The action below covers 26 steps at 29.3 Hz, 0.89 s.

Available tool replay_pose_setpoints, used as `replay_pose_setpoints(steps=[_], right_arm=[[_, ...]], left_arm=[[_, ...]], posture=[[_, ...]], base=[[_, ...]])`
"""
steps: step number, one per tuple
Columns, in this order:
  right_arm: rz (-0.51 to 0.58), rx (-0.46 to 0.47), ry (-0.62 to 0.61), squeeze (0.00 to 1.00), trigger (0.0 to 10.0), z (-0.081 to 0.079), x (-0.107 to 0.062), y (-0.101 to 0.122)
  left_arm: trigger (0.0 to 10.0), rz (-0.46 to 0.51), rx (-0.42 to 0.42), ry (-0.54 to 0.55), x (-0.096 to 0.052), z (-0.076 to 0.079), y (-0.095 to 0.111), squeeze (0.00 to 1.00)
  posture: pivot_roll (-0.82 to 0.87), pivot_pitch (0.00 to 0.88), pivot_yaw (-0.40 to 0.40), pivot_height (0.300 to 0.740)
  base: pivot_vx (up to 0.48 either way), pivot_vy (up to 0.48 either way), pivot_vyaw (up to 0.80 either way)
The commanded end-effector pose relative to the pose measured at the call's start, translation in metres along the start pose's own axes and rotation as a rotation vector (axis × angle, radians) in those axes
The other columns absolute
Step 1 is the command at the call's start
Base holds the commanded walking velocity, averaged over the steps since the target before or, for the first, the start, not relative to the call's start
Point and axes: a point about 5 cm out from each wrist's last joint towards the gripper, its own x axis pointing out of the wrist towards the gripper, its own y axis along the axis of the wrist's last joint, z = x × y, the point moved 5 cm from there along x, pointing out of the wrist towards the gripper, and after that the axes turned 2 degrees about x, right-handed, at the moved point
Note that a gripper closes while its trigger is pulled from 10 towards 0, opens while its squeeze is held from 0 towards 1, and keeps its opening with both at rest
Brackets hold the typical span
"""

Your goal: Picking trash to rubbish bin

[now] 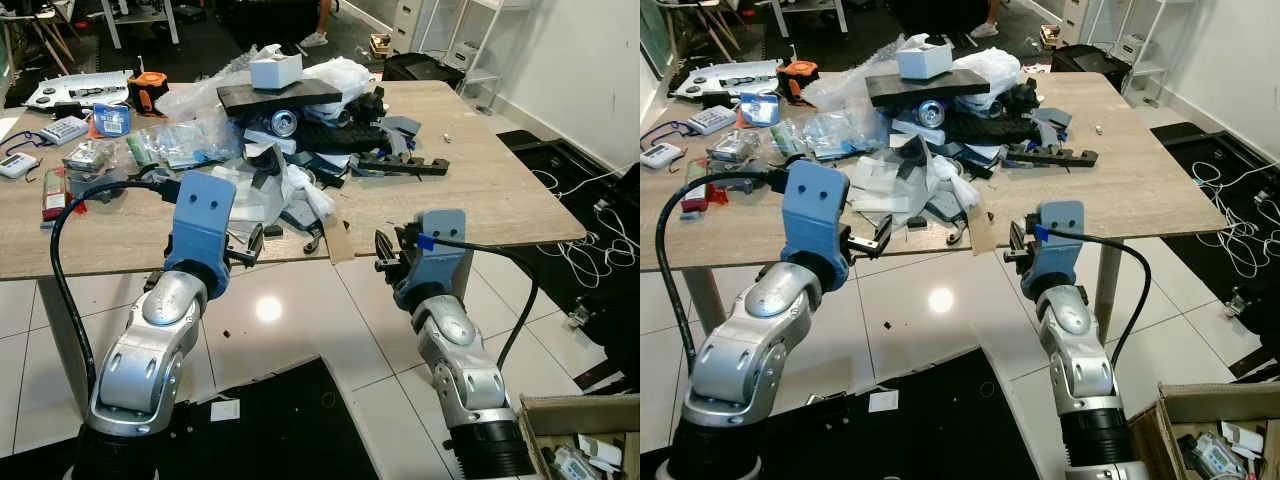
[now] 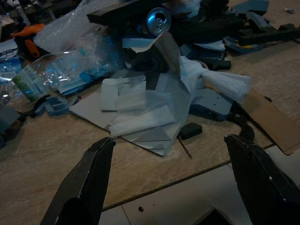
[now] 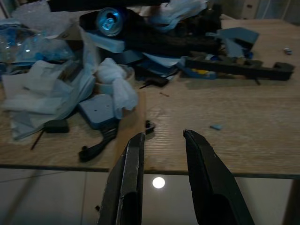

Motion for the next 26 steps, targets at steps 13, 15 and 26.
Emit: replay_pose_setpoints(steps=[13,15,26], right_arm=[[-0.001,-0.019,0.038,0.00,10.0,-0.007,0.003,0.002],[-0.001,-0.021,0.037,0.00,10.0,-0.007,0.003,0.002],[0.015,0.018,-0.055,0.00,10.0,0.016,-0.002,0.005]], left_arm=[[10.0,0.011,-0.062,0.062,-0.001,-0.010,0.003,0.00],[10.0,0.008,-0.064,0.059,0.000,-0.010,0.002,0.00],[10.0,0.059,-0.103,0.044,0.005,-0.005,0.014,0.00]], posture=[[0.19,0.079,-0.008,0.740],[0.19,0.079,-0.008,0.740],[0.18,0.081,0.005,0.740]], base=[[0.000,0.000,0.43],[0.000,0.000,0.80],[0.000,0.000,0.35]])
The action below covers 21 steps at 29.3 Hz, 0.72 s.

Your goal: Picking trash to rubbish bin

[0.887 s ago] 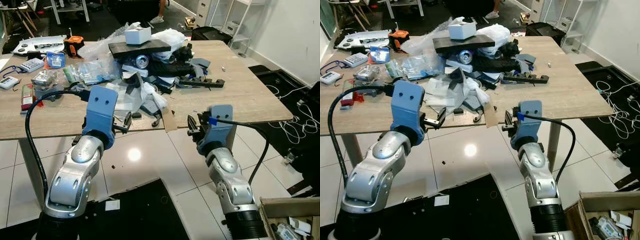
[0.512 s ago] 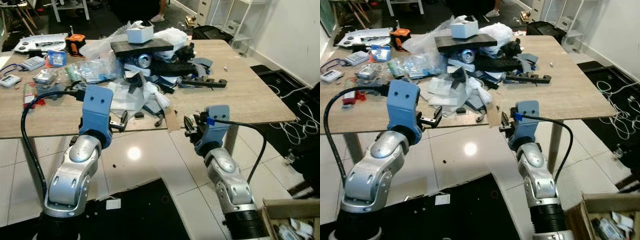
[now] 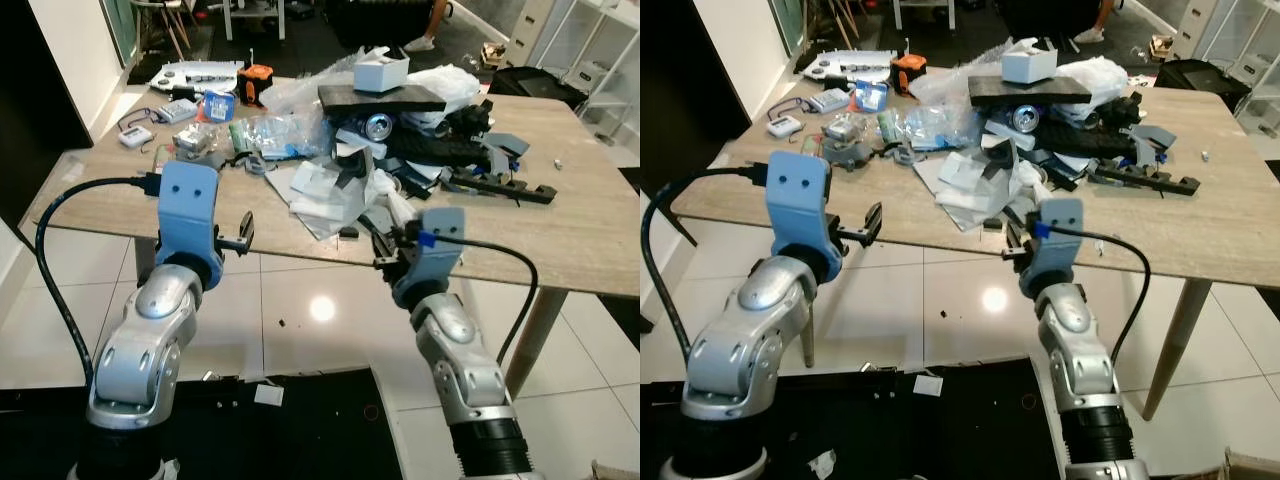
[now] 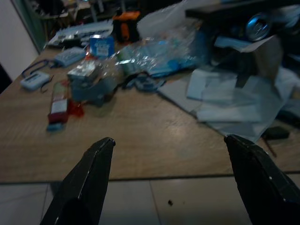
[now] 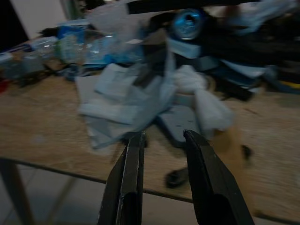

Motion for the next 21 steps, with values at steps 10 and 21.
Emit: replay_pose_setpoints(steps=[10,21], right_arm=[[0.049,-0.054,-0.027,0.00,10.0,0.004,-0.001,0.014],[0.061,-0.071,-0.042,0.00,10.0,0.010,-0.004,0.019]], left_arm=[[10.0,0.019,-0.055,0.012,0.008,-0.002,0.003,0.00],[10.0,0.015,-0.041,0.015,0.011,-0.006,-0.001,0.00]], posture=[[0.15,0.057,0.029,0.740],[0.14,0.036,0.047,0.740]], base=[[0.421,0.000,0.00],[0.475,0.000,-0.41]])
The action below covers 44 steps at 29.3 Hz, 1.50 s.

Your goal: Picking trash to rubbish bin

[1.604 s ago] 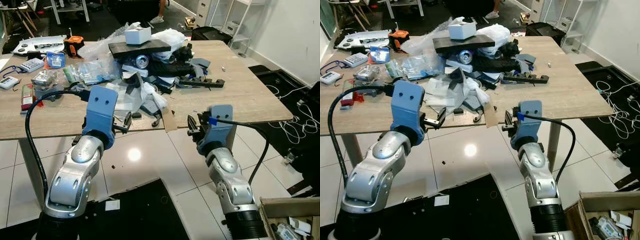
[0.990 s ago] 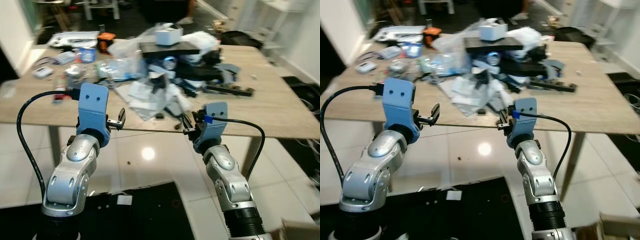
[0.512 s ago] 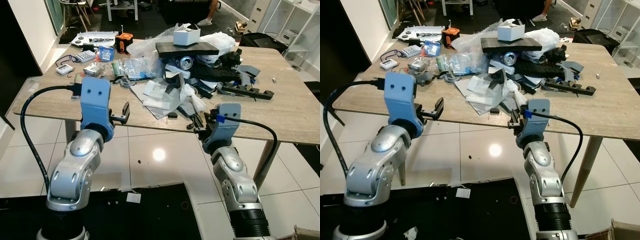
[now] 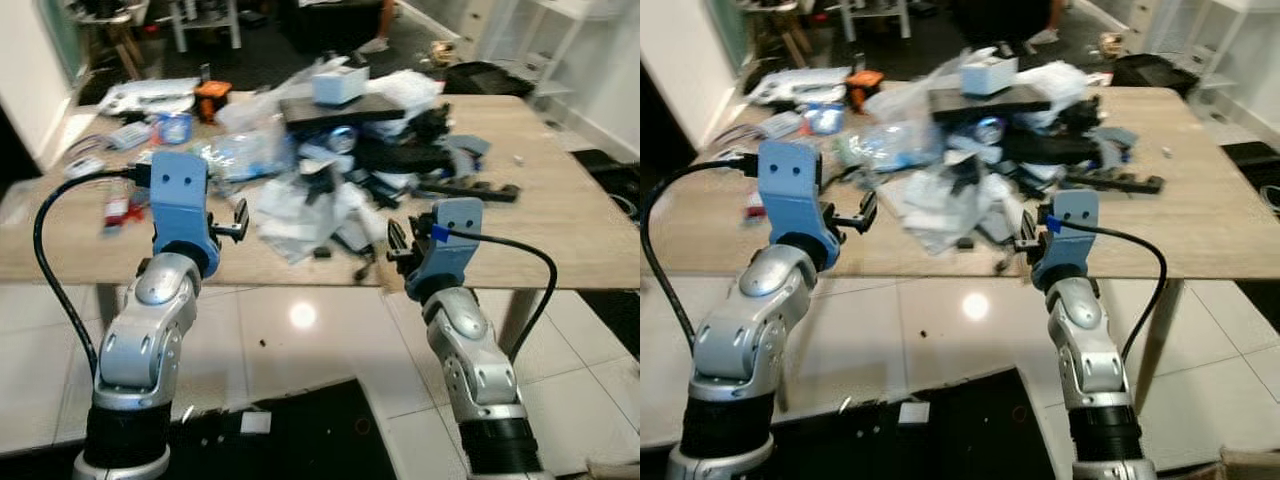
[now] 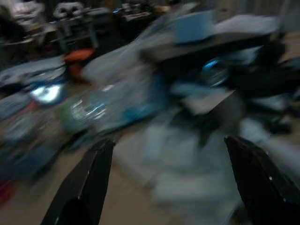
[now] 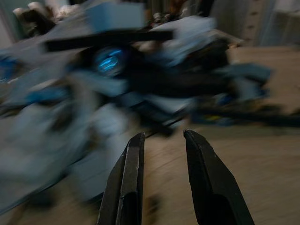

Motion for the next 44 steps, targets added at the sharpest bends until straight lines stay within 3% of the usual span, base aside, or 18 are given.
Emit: replay_pose_setpoints(steps=[1,8,19,22,25,35,37,38,39,40,41,43,44], right_arm=[[0.023,-0.008,-0.007,0.00,10.0,0.003,-0.001,0.007],[0.030,0.006,0.013,0.00,10.0,0.002,0.002,0.011],[0.003,0.020,0.093,0.00,10.0,-0.007,0.001,0.008],[-0.030,0.019,0.126,0.00,10.0,-0.011,0.000,0.004],[-0.133,-0.037,0.195,0.00,10.0,-0.014,-0.002,-0.007],[-0.228,-0.138,0.276,0.00,10.0,0.014,-0.003,0.010],[-0.286,-0.124,0.361,0.00,10.0,0.017,-0.008,0.013],[-0.320,-0.094,0.409,0.18,10.0,0.015,-0.012,0.014],[-0.348,-0.045,0.463,0.68,10.0,0.012,-0.016,0.015],[-0.348,-0.045,0.463,0.68,10.0,0.012,-0.016,0.015],[-0.363,0.016,0.524,1.00,10.0,0.006,-0.020,0.017],[-0.425,0.120,0.670,1.00,10.0,-0.002,-0.033,0.016],[-0.425,0.120,0.670,1.00,10.0,-0.002,-0.033,0.016]], left_arm=[[10.0,-0.011,-0.004,-0.007,0.000,-0.001,-0.004,0.00],[10.0,-0.003,0.009,0.002,-0.001,-0.003,-0.003,0.00],[10.0,-0.004,0.033,0.014,-0.004,-0.007,-0.004,0.00],[10.0,-0.004,0.037,0.016,-0.004,-0.008,-0.004,0.00],[10.0,-0.016,0.062,0.011,-0.004,-0.011,-0.004,0.00],[10.0,0.010,0.111,-0.048,-0.002,-0.029,0.009,0.00],[10.0,0.013,0.123,-0.075,-0.001,-0.034,0.012,0.00],[10.0,0.008,0.128,-0.092,-0.002,-0.035,0.012,0.00],[10.0,0.005,0.134,-0.111,-0.001,-0.034,0.012,0.00],[10.0,0.005,0.134,-0.111,-0.001,-0.034,0.012,0.00],[10.0,-0.001,0.145,-0.139,-0.002,-0.032,0.010,0.00],[10.0,-0.011,0.162,-0.268,-0.004,-0.014,0.007,0.00],[10.0,-0.011,0.162,-0.268,-0.004,-0.014,0.007,0.00]], posture=[[0.14,0.036,0.047,0.740],[0.14,0.032,0.049,0.740],[0.16,0.031,0.050,0.740],[0.16,0.032,0.050,0.740],[0.16,0.036,0.051,0.740],[0.18,0.059,0.056,0.740],[0.18,0.066,0.063,0.740],[0.18,0.066,0.063,0.740],[0.17,0.070,0.069,0.740],[0.17,0.070,0.069,0.740],[0.17,0.070,0.069,0.740],[0.17,0.076,0.067,0.740],[0.17,0.076,0.067,0.740]], base=[[0.450,0.000,0.00],[0.418,0.000,0.00],[0.000,0.000,0.00],[0.000,0.000,0.00],[0.000,0.000,0.00],[0.000,0.000,0.00],[0.000,0.000,0.00],[0.000,0.000,0.00],[0.000,0.000,0.00],[0.000,0.000,0.00],[0.000,0.000,0.00],[0.000,0.000,0.00],[0.000,0.000,0.00]])
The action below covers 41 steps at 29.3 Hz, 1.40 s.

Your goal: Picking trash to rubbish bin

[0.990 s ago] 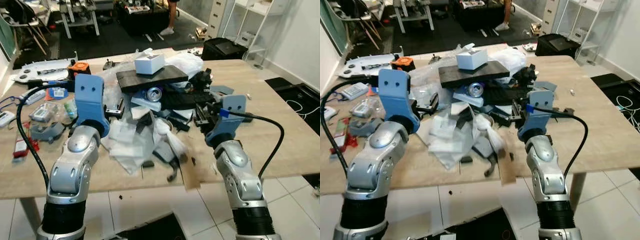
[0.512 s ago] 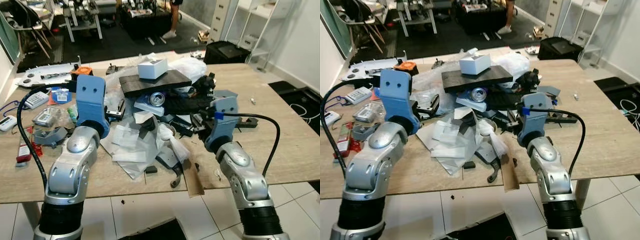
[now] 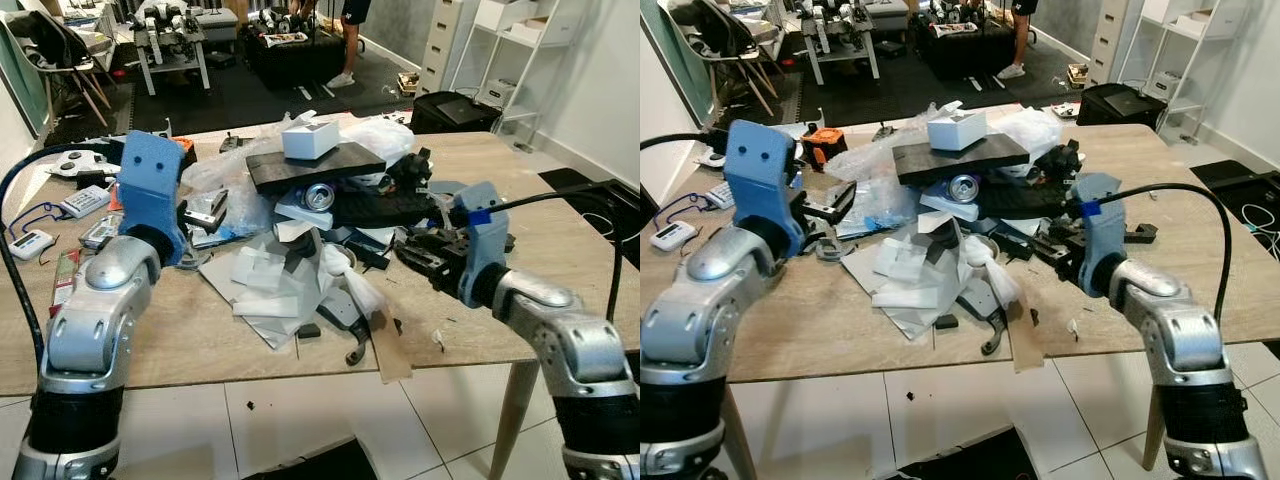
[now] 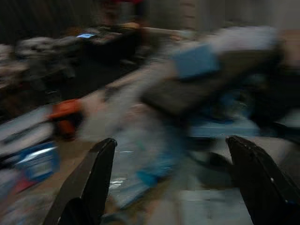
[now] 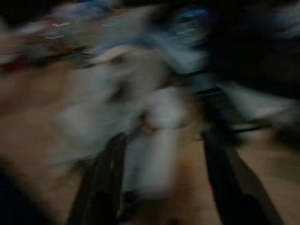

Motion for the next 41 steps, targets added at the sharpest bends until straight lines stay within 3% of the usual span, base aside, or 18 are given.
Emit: replay_pose_setpoints(steps=[1,3,7,10,12,17,21,27,30,32,37,41], right_arm=[[-0.030,0.031,0.133,1.00,10.0,-0.014,-0.004,-0.001],[-0.083,0.044,0.239,1.00,10.0,-0.023,-0.011,-0.010],[-0.129,0.058,0.345,1.00,10.0,-0.035,-0.017,-0.019],[-0.279,0.016,0.434,1.00,10.0,-0.048,-0.027,-0.045],[-0.357,-0.023,0.446,1.00,10.0,-0.050,-0.031,-0.057],[-0.423,-0.119,0.365,1.00,10.0,-0.042,-0.027,-0.066],[-0.397,-0.179,0.293,1.00,10.0,-0.039,-0.019,-0.062],[-0.381,-0.232,0.283,1.00,10.0,-0.042,-0.018,-0.058],[-0.410,-0.347,0.273,1.00,10.0,-0.044,-0.022,-0.061],[-0.408,-0.364,0.270,1.00,10.0,-0.045,-0.022,-0.061],[-0.365,-0.406,0.351,1.00,10.0,-0.059,-0.025,-0.049],[-0.450,-0.520,0.426,1.00,10.0,-0.067,-0.036,-0.056]], left_arm=[[10.0,-0.014,0.022,-0.112,0.000,0.016,-0.004,0.00],[10.0,-0.015,0.037,-0.187,-0.002,0.029,-0.006,0.00],[10.0,0.001,0.006,-0.238,-0.002,0.042,-0.005,0.00],[10.0,0.013,-0.021,-0.297,-0.004,0.064,-0.006,0.00],[10.0,0.009,-0.021,-0.308,-0.007,0.069,-0.008,0.00],[10.0,-0.002,-0.023,-0.292,-0.010,0.069,-0.011,0.00],[10.0,0.003,-0.029,-0.299,-0.011,0.073,-0.009,0.00],[10.0,-0.001,-0.021,-0.299,-0.012,0.074,-0.010,0.00],[10.0,-0.001,-0.020,-0.299,-0.012,0.075,-0.009,0.00],[10.0,-0.001,-0.020,-0.300,-0.012,0.075,-0.009,0.00],[10.0,0.001,-0.014,-0.302,-0.011,0.074,-0.008,0.00],[10.0,0.003,-0.006,-0.299,-0.010,0.072,-0.008,0.00]], posture=[[0.17,0.076,0.064,0.740],[0.17,0.077,0.059,0.740],[0.17,0.079,0.050,0.740],[0.17,0.087,0.011,0.740],[0.17,0.087,0.011,0.740],[0.18,0.091,0.003,0.740],[0.18,0.099,0.007,0.740],[0.18,0.101,0.013,0.740],[0.18,0.101,0.020,0.740],[0.18,0.100,0.026,0.740],[0.18,0.099,0.030,0.740],[0.18,0.098,0.027,0.740]], base=[[0.000,0.000,0.00],[0.000,0.000,0.00],[0.000,0.000,0.00],[0.000,0.000,0.00],[0.000,0.000,0.00],[0.000,0.000,0.00],[0.000,0.000,0.00],[0.000,0.000,0.00],[0.000,0.000,0.00],[0.000,0.000,0.00],[0.000,0.000,0.00],[0.000,0.000,0.00]])
